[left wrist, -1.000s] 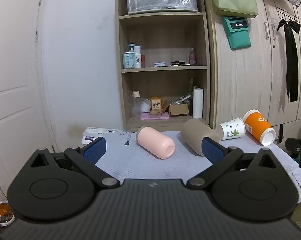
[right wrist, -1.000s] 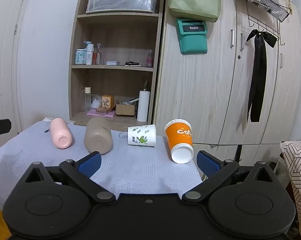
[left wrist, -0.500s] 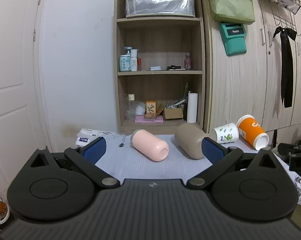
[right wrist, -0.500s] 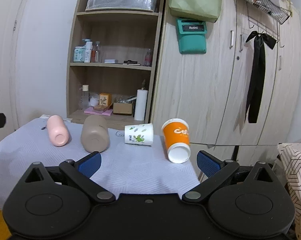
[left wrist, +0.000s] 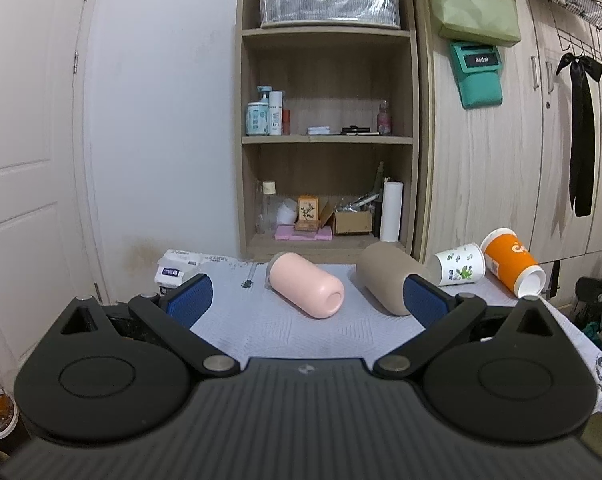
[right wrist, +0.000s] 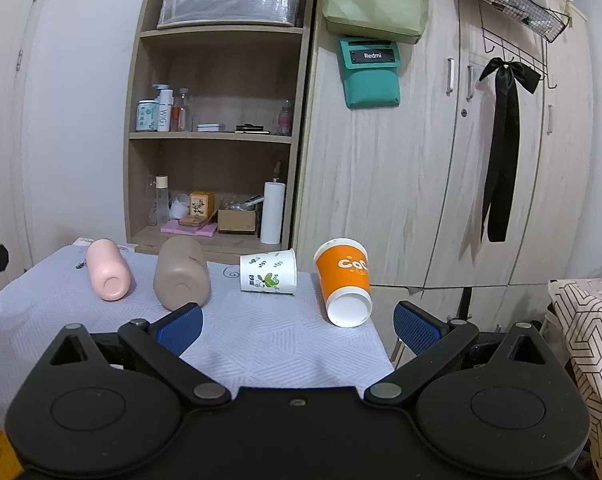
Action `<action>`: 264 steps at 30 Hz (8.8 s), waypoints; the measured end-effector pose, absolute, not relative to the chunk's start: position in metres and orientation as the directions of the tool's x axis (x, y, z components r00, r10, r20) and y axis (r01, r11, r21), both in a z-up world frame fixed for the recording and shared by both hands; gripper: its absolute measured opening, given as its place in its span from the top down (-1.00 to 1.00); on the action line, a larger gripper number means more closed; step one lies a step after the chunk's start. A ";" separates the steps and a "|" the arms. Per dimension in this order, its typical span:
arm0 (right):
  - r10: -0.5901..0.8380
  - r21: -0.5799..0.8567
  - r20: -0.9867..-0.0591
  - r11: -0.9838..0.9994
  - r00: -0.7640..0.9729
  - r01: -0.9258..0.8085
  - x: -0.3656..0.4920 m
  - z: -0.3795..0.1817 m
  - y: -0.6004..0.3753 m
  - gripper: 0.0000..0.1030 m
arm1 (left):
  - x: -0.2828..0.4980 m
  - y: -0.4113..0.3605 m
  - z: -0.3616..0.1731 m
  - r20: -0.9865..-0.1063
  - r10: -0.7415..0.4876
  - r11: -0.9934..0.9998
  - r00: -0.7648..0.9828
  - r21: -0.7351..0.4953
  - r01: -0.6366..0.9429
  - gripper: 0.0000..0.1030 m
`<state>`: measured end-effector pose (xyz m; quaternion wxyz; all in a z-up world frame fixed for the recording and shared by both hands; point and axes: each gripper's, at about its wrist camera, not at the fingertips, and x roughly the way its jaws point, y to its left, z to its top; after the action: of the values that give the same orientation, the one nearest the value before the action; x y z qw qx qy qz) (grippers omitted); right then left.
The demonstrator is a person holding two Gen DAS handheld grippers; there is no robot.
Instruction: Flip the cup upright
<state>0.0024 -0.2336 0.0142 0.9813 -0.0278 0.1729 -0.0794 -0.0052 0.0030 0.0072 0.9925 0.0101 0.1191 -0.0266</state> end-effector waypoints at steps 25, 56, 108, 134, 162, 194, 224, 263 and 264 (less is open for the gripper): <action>-0.189 -0.067 -0.382 0.982 0.905 0.177 0.011 0.009 -0.238 -1.00 | 0.009 -0.001 -0.004 -0.306 -0.085 0.996 0.948 -0.020 0.082 -1.00; -0.047 -0.027 -0.426 0.999 0.903 0.040 0.054 -0.011 -0.270 -1.00 | 0.085 -0.053 -0.009 -0.440 -0.304 0.933 0.845 0.041 0.357 -1.00; 0.114 0.072 -0.589 0.993 0.800 -0.089 0.167 -0.059 -0.312 -1.00 | 0.349 -0.233 -0.040 -0.855 -0.441 0.400 0.273 0.085 0.913 -0.23; 0.259 0.194 -0.600 0.965 0.757 -0.177 0.095 -0.033 -0.269 -1.00 | 0.186 -0.130 -0.006 -0.827 -0.485 0.638 0.285 -0.111 0.762 -0.23; 0.372 0.319 -0.657 0.925 0.655 -0.206 0.119 -0.061 -0.248 -1.00 | 0.225 -0.110 -0.065 -0.830 -0.551 0.757 0.084 -0.455 0.469 -0.28; 0.409 0.219 -0.561 0.912 0.720 -0.347 0.130 -0.039 -0.208 -0.45 | 0.207 -0.059 -0.043 -0.638 -0.749 0.558 0.178 -0.463 0.688 -0.18; 0.268 -0.221 -0.448 0.891 0.853 -0.396 0.139 -0.056 -0.165 -0.68 | 0.177 -0.056 -0.051 -0.567 -0.644 0.680 0.513 -0.118 0.723 -0.37; 0.069 -0.038 -0.355 0.995 0.932 -0.088 -0.022 0.046 -0.192 -0.95 | -0.013 0.016 0.019 -0.472 -0.109 0.992 0.875 0.002 0.125 -1.00; 0.065 -0.037 -0.354 0.996 0.933 -0.083 -0.022 0.047 -0.191 -0.96 | -0.014 0.016 0.018 -0.474 -0.103 0.993 0.874 0.009 0.122 -1.00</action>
<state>-0.0217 -0.1914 0.0466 0.9827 -0.0259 0.1793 0.0375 -0.0141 0.0158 0.0184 0.9679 0.0192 0.2439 -0.0580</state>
